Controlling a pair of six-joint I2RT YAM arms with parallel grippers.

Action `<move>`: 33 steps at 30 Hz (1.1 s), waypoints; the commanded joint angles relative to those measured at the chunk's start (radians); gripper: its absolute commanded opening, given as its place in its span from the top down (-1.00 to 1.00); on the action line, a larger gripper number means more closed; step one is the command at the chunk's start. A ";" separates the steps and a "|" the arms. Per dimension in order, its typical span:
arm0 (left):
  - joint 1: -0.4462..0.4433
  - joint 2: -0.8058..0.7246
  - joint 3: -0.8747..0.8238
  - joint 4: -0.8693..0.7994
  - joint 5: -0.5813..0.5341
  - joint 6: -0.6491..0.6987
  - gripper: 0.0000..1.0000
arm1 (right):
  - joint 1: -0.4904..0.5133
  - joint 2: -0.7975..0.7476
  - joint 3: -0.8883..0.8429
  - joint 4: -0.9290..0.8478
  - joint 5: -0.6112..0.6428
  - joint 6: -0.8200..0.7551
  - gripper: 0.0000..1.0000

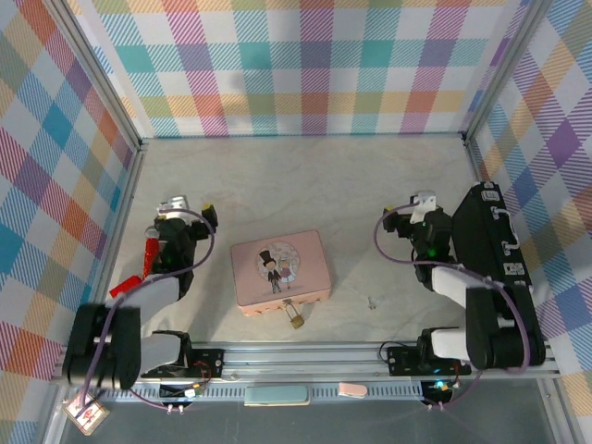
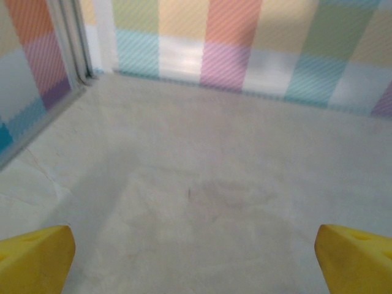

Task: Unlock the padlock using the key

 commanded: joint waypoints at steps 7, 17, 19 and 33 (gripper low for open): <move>-0.001 -0.200 0.400 -0.962 -0.123 -0.490 -0.99 | 0.014 -0.372 0.234 -0.596 -0.187 0.298 -0.97; 0.001 -0.318 0.434 -1.175 0.500 -0.479 -0.99 | 0.071 -0.394 0.450 -1.196 -0.321 0.488 -0.97; 0.001 -0.319 0.432 -1.232 0.538 -0.464 -0.99 | 0.165 -0.390 0.455 -1.267 -0.256 0.493 -0.97; -0.013 -0.615 0.403 -1.342 0.255 -0.419 -0.99 | 1.117 0.010 0.588 -1.327 0.147 0.912 -0.98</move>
